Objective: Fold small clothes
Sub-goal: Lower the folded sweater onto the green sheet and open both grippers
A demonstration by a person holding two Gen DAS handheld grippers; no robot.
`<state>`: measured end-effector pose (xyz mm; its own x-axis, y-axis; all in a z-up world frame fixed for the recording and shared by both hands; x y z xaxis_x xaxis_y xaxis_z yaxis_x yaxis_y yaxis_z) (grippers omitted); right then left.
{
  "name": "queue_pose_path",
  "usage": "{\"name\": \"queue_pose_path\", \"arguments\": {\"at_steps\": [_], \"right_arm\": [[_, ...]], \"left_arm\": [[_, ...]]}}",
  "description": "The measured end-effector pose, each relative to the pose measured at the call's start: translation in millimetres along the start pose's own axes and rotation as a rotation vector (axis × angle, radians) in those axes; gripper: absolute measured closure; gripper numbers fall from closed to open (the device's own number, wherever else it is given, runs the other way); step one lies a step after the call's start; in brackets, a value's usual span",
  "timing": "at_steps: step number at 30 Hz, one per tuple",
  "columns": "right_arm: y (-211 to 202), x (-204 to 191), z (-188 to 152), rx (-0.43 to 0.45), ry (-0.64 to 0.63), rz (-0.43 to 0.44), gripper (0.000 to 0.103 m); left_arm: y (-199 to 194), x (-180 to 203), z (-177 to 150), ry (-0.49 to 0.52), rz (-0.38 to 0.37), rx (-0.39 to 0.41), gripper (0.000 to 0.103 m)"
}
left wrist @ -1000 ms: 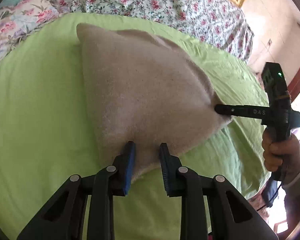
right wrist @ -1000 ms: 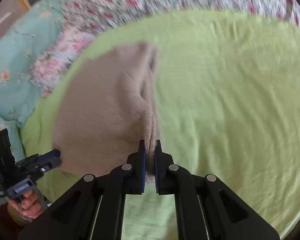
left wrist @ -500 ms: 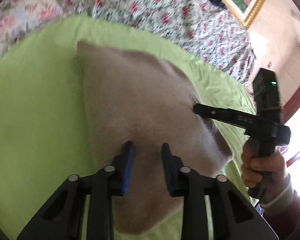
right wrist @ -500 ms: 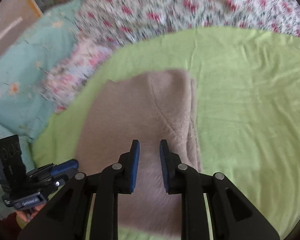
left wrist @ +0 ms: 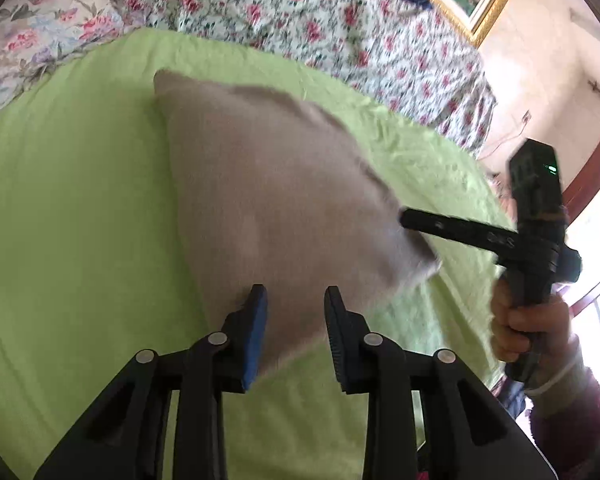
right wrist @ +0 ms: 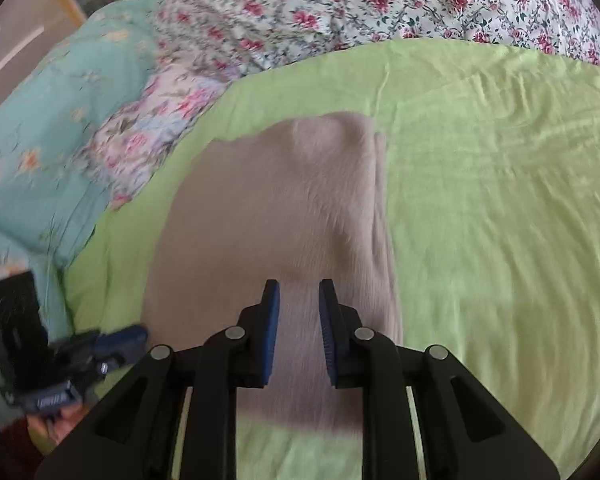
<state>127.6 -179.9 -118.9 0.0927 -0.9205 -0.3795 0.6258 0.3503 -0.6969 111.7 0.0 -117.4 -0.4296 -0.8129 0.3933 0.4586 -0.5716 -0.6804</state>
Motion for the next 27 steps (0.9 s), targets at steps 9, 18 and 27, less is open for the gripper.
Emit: {"name": "queue_pose_path", "arguments": {"at_steps": [9, 18, 27], "right_arm": [[2.9, 31.6, -34.6, -0.018, 0.046, -0.088, 0.082], [-5.9, 32.8, -36.7, -0.019, 0.064, -0.089, 0.082], [-45.6, 35.9, -49.0, -0.014, 0.087, -0.15, 0.079]], "left_arm": [[9.4, 0.8, -15.6, -0.026, 0.042, -0.021, 0.071], [-1.0, 1.3, -18.3, -0.044, 0.074, -0.045, 0.069], [-47.3, -5.7, -16.5, -0.014, 0.224, -0.001, 0.043]]}}
Point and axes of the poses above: each gripper's, at about its wrist camera, not at the fingertips, and y roughly the way its jaws point, x to its right, z to its top, the point moved 7 cm from there along y, roughly the way its jaws point, and after that the axes turned 2 degrees about x, right-handed, at the moved point
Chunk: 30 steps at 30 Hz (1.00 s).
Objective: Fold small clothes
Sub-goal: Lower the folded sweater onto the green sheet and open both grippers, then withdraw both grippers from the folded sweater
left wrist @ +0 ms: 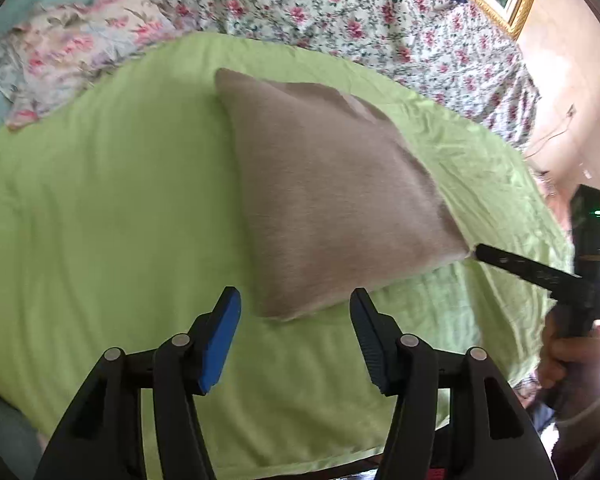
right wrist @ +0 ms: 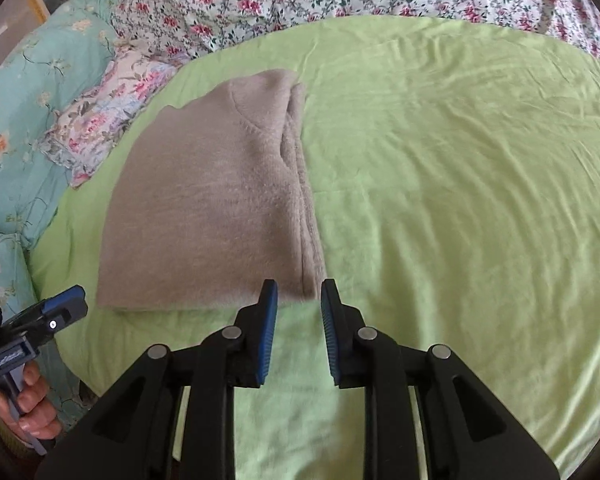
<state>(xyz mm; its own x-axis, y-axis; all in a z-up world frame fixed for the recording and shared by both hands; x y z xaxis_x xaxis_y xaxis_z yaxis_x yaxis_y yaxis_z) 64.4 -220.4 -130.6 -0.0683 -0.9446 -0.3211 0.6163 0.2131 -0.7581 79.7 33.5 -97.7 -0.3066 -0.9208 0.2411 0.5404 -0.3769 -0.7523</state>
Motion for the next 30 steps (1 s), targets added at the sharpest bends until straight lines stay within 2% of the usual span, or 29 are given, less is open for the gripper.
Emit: {"name": "queue_pose_path", "arguments": {"at_steps": [3, 8, 12, 14, 16, 18, 19, 30], "right_arm": [[-10.3, -4.2, -1.8, 0.014, -0.007, 0.007, 0.076], [-11.9, -10.3, 0.2, 0.017, -0.021, 0.005, 0.074], [-12.6, -18.6, 1.2, 0.004, -0.033, 0.019, 0.071], [-15.9, -24.4, 0.5, 0.001, -0.048, 0.024, 0.058], [-22.1, -31.1, -1.4, 0.011, -0.071, 0.017, 0.032], [-29.4, -36.2, -3.5, 0.027, -0.093, 0.009, 0.021], [-32.1, -37.3, -4.6, 0.031, -0.099, 0.01, 0.019], [-40.2, -38.7, -32.8, -0.014, -0.149, -0.007, 0.015]], "left_arm": [[-6.0, -7.5, -1.0, -0.016, 0.012, 0.0, 0.039], [-7.2, -19.1, -0.3, -0.041, 0.033, -0.01, 0.037], [-13.2, -23.3, 3.2, -0.04, 0.072, -0.01, 0.026], [-16.8, -23.0, 4.2, -0.026, 0.121, -0.008, 0.015], [-20.3, -24.5, 3.4, -0.011, 0.162, -0.017, 0.01], [-21.6, -27.2, 0.5, 0.0, 0.189, -0.033, 0.005], [-23.0, -27.4, -0.7, 0.003, 0.193, -0.034, 0.005], [-34.3, -29.7, -4.1, 0.046, 0.268, -0.001, 0.003]]}}
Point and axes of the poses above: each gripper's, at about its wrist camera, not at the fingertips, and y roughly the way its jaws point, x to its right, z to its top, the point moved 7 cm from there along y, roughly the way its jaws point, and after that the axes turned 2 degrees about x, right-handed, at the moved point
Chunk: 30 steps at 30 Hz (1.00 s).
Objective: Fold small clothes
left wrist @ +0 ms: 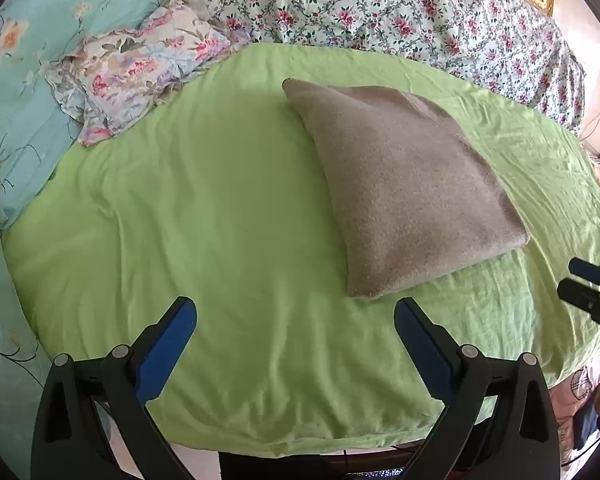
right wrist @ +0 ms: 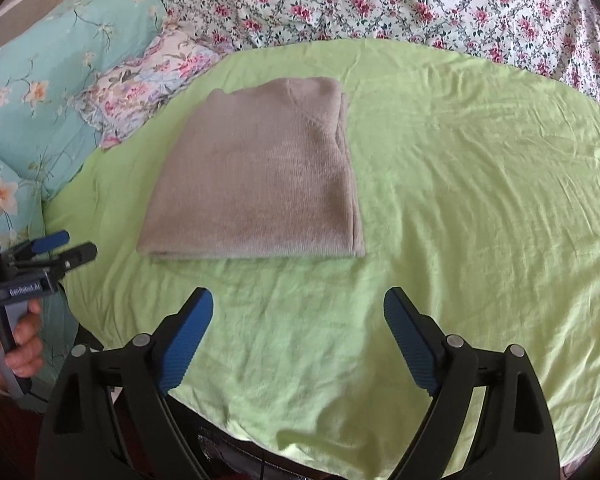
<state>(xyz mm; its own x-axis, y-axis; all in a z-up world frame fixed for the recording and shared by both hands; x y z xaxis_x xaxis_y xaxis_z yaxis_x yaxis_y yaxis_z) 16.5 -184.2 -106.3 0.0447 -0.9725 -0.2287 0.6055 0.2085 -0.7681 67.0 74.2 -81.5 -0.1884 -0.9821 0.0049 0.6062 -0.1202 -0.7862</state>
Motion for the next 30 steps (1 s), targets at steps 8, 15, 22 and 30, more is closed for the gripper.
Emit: {"name": "queue_pose_path", "arguments": {"at_steps": [8, 15, 22, 30], "right_arm": [[11.2, -6.8, 13.7, 0.014, 0.003, 0.037, 0.015], [37.8, 7.4, 77.7, 0.073, 0.089, 0.083, 0.015], [88.5, 28.3, 150.1, 0.097, 0.138, 0.106, 0.016], [166.4, 48.9, 211.0, 0.045, 0.222, 0.167, 0.032]], "left_arm": [[7.9, 2.3, 16.0, -0.003, -0.035, 0.005, 0.003], [39.8, 3.3, 62.6, -0.046, -0.088, 0.019, 0.003], [86.3, -2.1, 103.7, -0.122, -0.147, -0.016, 0.003], [134.3, -15.8, 145.5, -0.188, -0.13, -0.029, 0.004]]}}
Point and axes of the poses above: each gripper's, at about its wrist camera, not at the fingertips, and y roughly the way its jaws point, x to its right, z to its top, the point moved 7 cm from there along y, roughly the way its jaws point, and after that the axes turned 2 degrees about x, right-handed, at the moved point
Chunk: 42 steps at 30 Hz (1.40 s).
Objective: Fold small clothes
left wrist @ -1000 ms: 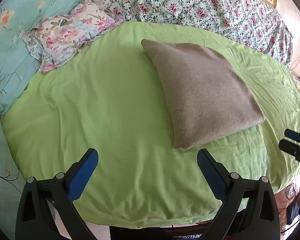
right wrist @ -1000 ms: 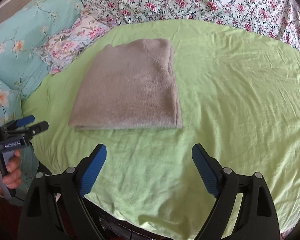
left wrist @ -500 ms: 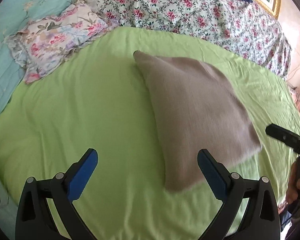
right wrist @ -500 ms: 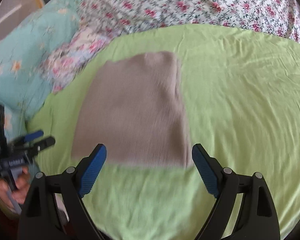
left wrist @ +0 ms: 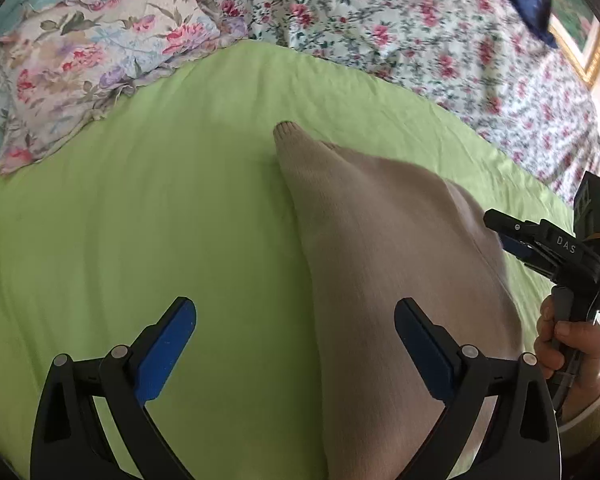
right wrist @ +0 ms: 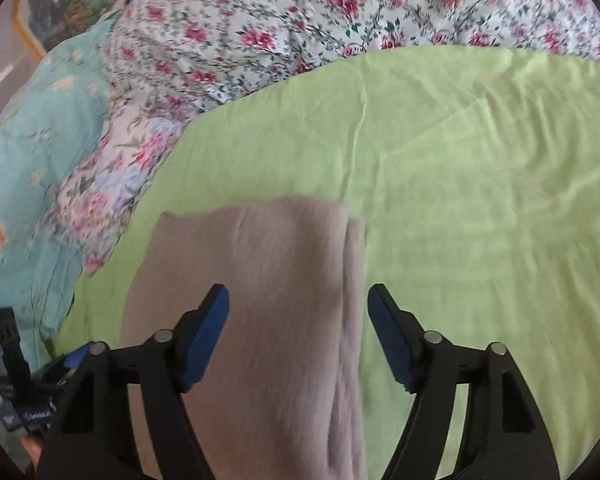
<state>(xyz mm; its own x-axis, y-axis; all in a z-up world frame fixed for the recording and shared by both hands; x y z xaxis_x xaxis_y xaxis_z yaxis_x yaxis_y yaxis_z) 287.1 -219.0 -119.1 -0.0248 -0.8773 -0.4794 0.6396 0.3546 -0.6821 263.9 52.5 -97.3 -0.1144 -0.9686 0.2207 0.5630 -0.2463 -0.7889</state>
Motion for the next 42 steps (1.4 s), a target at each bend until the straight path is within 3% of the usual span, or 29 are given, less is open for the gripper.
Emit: {"name": "queue_pose_path", "arguments": {"at_steps": [2, 4, 6, 9, 12, 14, 17, 18, 25, 32, 37, 42], "right_arm": [[17.9, 7.1, 9.5, -0.018, 0.035, 0.017, 0.044], [30.0, 11.1, 10.3, -0.052, 0.056, 0.024, 0.094], [21.9, 10.3, 15.7, -0.009, 0.059, 0.037, 0.094], [-9.9, 5.4, 19.3, 0.125, 0.043, 0.078, 0.094], [8.7, 20.6, 7.2, 0.07, 0.053, -0.008, 0.094], [27.2, 29.0, 0.5, 0.015, 0.086, 0.001, 0.094], [24.3, 30.7, 5.5, 0.023, 0.102, 0.012, 0.088], [19.4, 29.6, 6.8, 0.03, 0.099, 0.002, 0.08], [-39.1, 14.4, -8.0, 0.08, 0.058, -0.042, 0.06], [-90.4, -16.3, -69.2, 0.065, -0.015, -0.041, 0.044], [-115.4, -38.7, -114.8, 0.039, -0.106, -0.06, 0.026], [-136.6, -52.4, -161.5, 0.002, -0.193, -0.093, 0.015]], "left_arm": [[16.4, -4.3, 9.3, -0.008, 0.037, -0.015, 0.004], [24.8, -3.9, 14.5, -0.018, 0.034, -0.022, 0.005], [25.2, -2.2, 17.9, -0.013, 0.036, -0.009, 0.005], [26.3, 2.4, 16.4, 0.01, 0.053, 0.01, 0.004], [36.0, 6.2, 12.3, 0.016, 0.062, -0.003, 0.003], [36.4, 6.8, 12.8, 0.017, 0.062, 0.007, 0.003], [32.8, 5.7, 11.9, 0.034, 0.08, 0.016, 0.003], [31.6, 4.8, 11.3, 0.036, 0.084, 0.018, 0.003], [3.2, 0.7, -7.9, 0.055, 0.078, 0.021, 0.004], [-40.1, 6.7, -56.4, 0.113, 0.061, -0.007, 0.004], [-70.4, 11.4, -102.8, 0.192, 0.08, -0.014, 0.004], [-92.4, 14.8, -141.1, 0.277, 0.108, -0.025, 0.004]]}}
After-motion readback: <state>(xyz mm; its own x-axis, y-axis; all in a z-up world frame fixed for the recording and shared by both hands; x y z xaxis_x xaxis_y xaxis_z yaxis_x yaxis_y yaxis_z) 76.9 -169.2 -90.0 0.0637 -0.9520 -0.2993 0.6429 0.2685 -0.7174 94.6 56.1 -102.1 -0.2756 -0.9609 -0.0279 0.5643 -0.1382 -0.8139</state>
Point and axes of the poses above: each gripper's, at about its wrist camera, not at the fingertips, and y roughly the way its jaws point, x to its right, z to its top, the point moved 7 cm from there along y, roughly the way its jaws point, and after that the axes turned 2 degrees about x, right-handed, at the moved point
